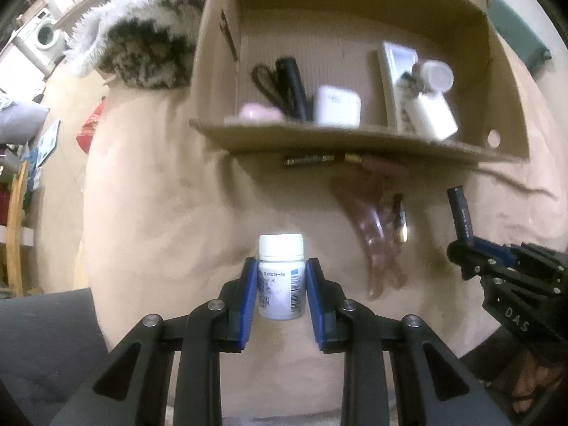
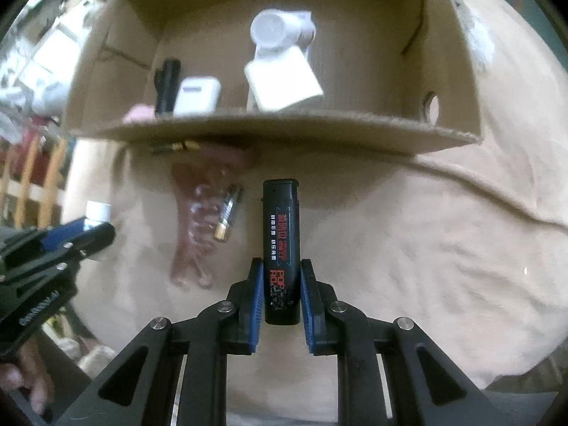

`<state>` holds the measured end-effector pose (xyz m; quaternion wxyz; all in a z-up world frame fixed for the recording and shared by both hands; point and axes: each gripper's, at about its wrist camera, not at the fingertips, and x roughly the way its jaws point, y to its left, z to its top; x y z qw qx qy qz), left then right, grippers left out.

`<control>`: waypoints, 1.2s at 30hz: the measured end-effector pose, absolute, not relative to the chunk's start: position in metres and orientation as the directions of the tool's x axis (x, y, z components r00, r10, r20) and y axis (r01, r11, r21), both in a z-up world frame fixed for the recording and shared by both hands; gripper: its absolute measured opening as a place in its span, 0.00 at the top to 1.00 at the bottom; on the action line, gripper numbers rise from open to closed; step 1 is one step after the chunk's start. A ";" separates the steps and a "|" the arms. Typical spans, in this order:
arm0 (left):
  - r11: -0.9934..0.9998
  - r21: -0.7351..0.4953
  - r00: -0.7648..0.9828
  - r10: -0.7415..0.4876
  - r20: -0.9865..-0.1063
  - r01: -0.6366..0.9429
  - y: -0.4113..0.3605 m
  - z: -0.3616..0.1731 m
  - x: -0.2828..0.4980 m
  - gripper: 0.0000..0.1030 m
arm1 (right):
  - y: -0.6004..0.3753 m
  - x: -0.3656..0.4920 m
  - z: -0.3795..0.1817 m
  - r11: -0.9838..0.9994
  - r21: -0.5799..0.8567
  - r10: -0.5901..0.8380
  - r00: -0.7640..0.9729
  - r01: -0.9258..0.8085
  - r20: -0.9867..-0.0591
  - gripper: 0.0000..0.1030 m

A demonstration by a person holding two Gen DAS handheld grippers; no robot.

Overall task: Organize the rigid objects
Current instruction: 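Grasp the white pill bottle with the left tool while the right grasps the black lighter, then carry the pill bottle beside the earbud case while the right carries the lighter into the box, opening both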

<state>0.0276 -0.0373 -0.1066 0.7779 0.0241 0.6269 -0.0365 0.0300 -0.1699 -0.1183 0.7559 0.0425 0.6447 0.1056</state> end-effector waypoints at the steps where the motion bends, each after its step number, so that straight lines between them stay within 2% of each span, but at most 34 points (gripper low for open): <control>1: 0.996 -0.009 0.224 -0.029 -0.974 0.088 -0.037 -0.102 0.028 0.76 | -0.171 0.030 -0.114 0.971 0.219 0.232 0.153 -0.101 -0.960 0.80; 9: 0.998 -0.047 0.291 -0.058 -0.955 0.042 -0.019 -0.053 0.044 0.77 | -0.193 0.036 -0.064 0.957 0.274 0.290 0.251 -0.097 -0.923 0.80; 16: 0.996 -0.085 0.358 -0.092 -0.929 0.034 -0.023 -0.009 0.075 0.77 | -0.213 0.042 -0.024 0.932 0.348 0.362 0.349 -0.105 -0.864 0.84; 21: 0.994 -0.102 0.401 -0.107 -0.910 0.034 -0.025 0.011 0.100 0.77 | -0.213 0.066 0.006 0.929 0.344 0.370 0.419 -0.139 -0.829 0.84; 28: 0.994 -0.105 0.420 -0.109 -0.901 0.034 -0.030 0.009 0.136 0.77 | -0.219 0.104 0.024 0.925 0.352 0.377 0.483 -0.146 -0.790 0.85; 36: 0.994 -0.080 0.408 -0.104 -0.907 0.075 -0.044 -0.020 0.169 0.77 | -0.225 0.151 0.004 0.934 0.336 0.347 0.520 -0.119 -0.781 0.85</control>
